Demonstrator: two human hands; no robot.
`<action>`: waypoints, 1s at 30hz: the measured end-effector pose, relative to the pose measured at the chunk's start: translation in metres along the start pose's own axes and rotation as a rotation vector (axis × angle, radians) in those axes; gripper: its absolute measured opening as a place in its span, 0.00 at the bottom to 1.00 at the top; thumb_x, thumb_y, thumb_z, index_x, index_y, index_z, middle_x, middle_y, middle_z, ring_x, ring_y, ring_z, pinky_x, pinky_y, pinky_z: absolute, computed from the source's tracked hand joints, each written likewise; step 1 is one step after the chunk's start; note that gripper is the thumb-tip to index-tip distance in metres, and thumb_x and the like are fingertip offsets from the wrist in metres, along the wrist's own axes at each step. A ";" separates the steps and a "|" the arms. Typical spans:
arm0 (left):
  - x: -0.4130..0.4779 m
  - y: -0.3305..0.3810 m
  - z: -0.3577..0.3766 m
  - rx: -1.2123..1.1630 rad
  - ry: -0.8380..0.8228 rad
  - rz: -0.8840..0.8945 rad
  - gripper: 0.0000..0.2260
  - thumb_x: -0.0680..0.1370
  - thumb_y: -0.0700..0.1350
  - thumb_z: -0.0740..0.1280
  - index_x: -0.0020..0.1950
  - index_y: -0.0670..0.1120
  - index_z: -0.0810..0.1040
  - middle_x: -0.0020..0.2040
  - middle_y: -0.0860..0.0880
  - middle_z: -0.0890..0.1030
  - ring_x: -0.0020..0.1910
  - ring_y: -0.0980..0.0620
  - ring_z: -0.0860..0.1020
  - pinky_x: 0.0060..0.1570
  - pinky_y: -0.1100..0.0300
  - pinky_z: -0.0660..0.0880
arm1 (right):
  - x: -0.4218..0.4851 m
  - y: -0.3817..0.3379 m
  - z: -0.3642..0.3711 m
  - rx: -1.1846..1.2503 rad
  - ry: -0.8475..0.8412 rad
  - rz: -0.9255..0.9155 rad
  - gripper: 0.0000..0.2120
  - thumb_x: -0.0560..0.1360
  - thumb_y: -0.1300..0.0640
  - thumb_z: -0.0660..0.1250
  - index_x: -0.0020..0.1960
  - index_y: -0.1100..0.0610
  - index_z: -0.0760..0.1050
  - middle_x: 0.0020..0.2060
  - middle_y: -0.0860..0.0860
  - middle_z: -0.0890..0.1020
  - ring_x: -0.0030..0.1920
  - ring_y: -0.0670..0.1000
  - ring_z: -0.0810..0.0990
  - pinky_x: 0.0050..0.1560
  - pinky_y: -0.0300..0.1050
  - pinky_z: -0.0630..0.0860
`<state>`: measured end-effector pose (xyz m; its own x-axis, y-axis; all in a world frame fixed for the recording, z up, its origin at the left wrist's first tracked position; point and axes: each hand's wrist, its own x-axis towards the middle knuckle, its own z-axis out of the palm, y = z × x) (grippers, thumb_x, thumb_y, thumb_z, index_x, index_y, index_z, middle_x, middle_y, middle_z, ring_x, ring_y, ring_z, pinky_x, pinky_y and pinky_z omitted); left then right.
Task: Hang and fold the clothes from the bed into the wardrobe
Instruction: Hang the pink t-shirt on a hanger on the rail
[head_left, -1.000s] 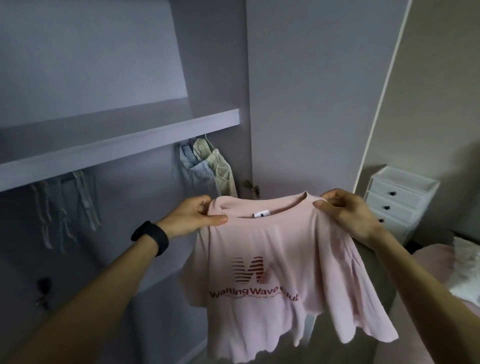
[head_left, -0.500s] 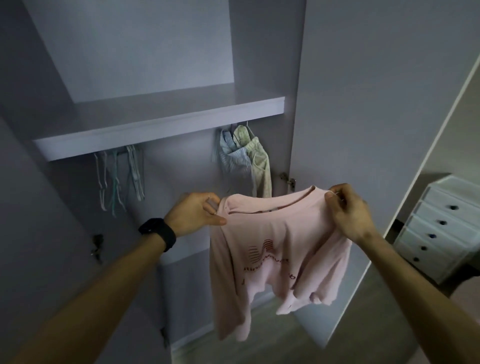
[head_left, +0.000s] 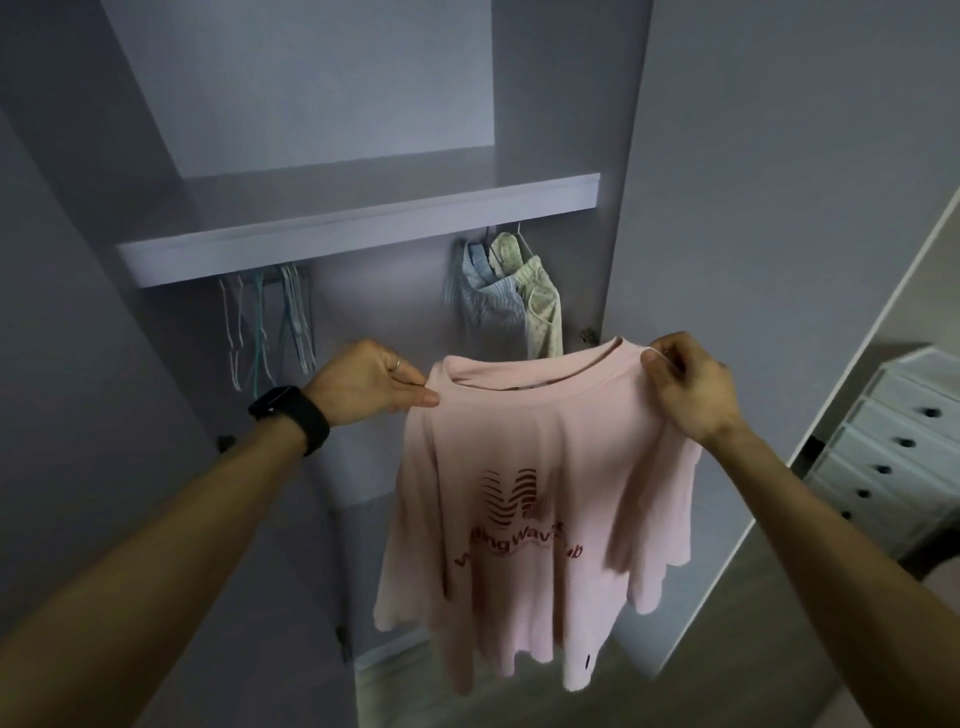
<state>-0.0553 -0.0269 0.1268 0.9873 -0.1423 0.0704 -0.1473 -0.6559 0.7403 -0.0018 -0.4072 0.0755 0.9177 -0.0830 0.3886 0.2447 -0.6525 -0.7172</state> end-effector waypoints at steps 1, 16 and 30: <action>0.000 0.000 0.000 -0.064 0.008 0.000 0.06 0.69 0.49 0.80 0.44 0.51 0.88 0.39 0.50 0.87 0.34 0.59 0.80 0.39 0.65 0.79 | -0.002 0.001 0.000 0.001 0.003 0.011 0.03 0.81 0.53 0.64 0.51 0.51 0.75 0.37 0.41 0.76 0.43 0.51 0.74 0.43 0.34 0.63; 0.020 -0.001 0.051 -0.356 0.276 0.193 0.06 0.75 0.38 0.74 0.47 0.48 0.85 0.42 0.57 0.86 0.42 0.64 0.81 0.46 0.72 0.74 | -0.035 0.019 -0.021 -0.056 0.072 0.052 0.03 0.82 0.51 0.63 0.49 0.47 0.72 0.37 0.40 0.78 0.39 0.41 0.75 0.38 0.35 0.63; 0.030 -0.017 0.080 -0.057 0.179 0.142 0.18 0.67 0.72 0.66 0.48 0.63 0.70 0.41 0.62 0.79 0.42 0.66 0.77 0.40 0.67 0.72 | -0.031 0.013 -0.009 -0.236 0.136 0.105 0.07 0.84 0.49 0.51 0.51 0.49 0.66 0.36 0.48 0.73 0.39 0.58 0.71 0.42 0.50 0.67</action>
<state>-0.0277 -0.0795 0.0627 0.9525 -0.0933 0.2901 -0.2869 -0.5948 0.7509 -0.0300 -0.4198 0.0587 0.8798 -0.2494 0.4046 0.0560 -0.7910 -0.6093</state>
